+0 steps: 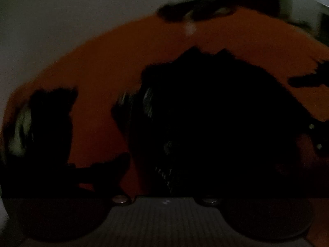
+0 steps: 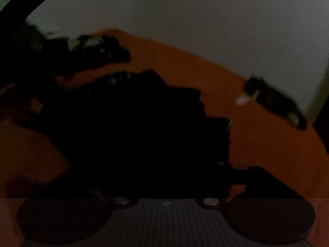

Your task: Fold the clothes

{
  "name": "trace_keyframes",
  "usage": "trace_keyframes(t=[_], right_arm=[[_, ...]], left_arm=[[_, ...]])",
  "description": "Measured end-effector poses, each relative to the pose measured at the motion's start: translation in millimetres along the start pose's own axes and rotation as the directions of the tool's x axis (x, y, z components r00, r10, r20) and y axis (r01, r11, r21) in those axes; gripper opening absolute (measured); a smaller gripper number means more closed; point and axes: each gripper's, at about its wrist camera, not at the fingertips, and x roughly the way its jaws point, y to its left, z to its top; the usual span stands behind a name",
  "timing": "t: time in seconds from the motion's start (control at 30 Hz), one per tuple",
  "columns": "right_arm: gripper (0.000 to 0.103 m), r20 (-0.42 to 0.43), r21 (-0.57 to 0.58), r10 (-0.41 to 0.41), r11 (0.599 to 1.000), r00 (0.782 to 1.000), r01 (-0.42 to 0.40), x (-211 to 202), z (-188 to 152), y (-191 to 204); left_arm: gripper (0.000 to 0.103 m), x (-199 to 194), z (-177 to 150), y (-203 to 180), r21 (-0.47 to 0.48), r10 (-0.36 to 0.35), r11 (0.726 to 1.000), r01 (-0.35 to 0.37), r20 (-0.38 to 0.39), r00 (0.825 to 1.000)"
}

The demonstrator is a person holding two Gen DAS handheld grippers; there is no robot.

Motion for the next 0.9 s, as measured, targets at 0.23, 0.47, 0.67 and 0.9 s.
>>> trace_keyframes(t=[0.23, 0.47, 0.67, 0.9], right_arm=[[0.074, -0.023, -0.346, -0.024, 0.938, 0.999, 0.015, -20.6, -22.6, 34.7], [0.072, -0.018, -0.558, -0.007, 0.83, 1.0, -0.005, -9.4, -28.6, 71.0], [0.014, -0.028, -0.634, 0.015, 0.773, 0.999, -0.029, 19.8, -16.6, 87.9], [0.013, -0.036, -0.755, -0.01, 0.656, 0.999, -0.021, 46.0, -32.7, 86.6]], left_arm=[[0.085, -26.0, -19.4, -49.4, 0.349, -0.085, 0.935, 0.065, 0.042, 0.995], [0.085, -12.7, -43.1, -110.1, 0.588, -0.03, 0.808, -0.036, 0.102, 0.994], [0.047, 14.8, -49.9, -128.4, 0.67, 0.011, 0.737, -0.087, 0.117, 0.993], [0.031, 29.5, -64.1, -110.0, 0.646, 0.029, 0.76, -0.075, 0.082, 0.996]])
